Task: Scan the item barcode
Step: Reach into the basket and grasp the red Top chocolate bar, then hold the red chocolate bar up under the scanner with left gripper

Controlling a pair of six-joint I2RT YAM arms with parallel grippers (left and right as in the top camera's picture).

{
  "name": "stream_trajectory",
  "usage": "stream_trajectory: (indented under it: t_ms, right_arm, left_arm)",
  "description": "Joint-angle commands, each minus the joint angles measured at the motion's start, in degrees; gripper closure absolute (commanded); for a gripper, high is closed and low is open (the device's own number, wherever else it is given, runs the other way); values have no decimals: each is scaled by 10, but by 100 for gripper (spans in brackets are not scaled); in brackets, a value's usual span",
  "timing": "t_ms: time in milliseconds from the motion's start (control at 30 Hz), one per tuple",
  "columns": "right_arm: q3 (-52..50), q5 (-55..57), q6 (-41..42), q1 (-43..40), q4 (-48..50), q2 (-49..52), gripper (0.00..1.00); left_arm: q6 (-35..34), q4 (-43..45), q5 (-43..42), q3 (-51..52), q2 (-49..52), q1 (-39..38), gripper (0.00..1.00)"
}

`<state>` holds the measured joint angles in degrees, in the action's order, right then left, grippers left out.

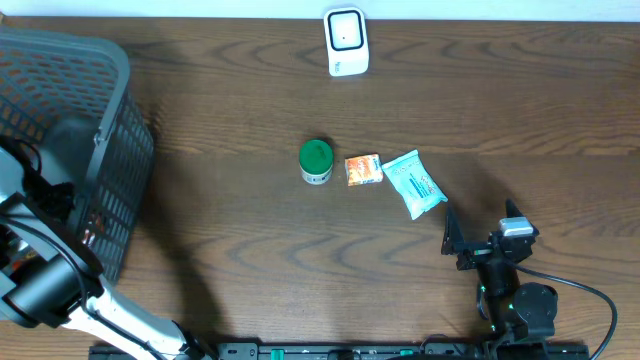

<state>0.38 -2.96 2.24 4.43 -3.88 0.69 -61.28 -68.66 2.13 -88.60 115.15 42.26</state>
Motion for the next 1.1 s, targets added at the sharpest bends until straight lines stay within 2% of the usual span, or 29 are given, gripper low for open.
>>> stream_trajectory:
  t_ms: [0,100,267,367,500,567,700,800,967,1067]
  right_arm:
    - [-1,0,-6,-2,-2,-3,1]
    - [-1,0,-6,-2,-2,-3,1]
    - [-1,0,-6,-2,-2,-3,1]
    - [-1,0,-6,-2,-2,-3,1]
    - [-1,0,-6,-2,-2,-3,1]
    - [-1,0,-6,-2,-2,-3,1]
    - [-1,0,-6,-2,-2,-3,1]
    - [-1,0,-6,-2,-2,-3,1]
    - [-1,0,-6,-2,-2,-3,1]
    - [-1,0,-6,-2,-2,-3,1]
  left_arm:
    - [29,-21,-33,-70,-66,2,92]
    - [73,-27,-125,-109,-134,2,92]
    - [75,6,-249,-121,-280,-4,92]
    - [83,32,-321,-121,-366,-46,93]
    - [124,69,-334,-120,-431,-167,92]
    - [194,99,-334,-115,-447,-257,92]
    - [433,122,-334,-91,-440,-445,92]
    - [562,111,-334,-59,-412,-560,92]
    - [679,109,-330,-4,-335,-689,92]
    - [696,102,-258,13,-273,-736,93]
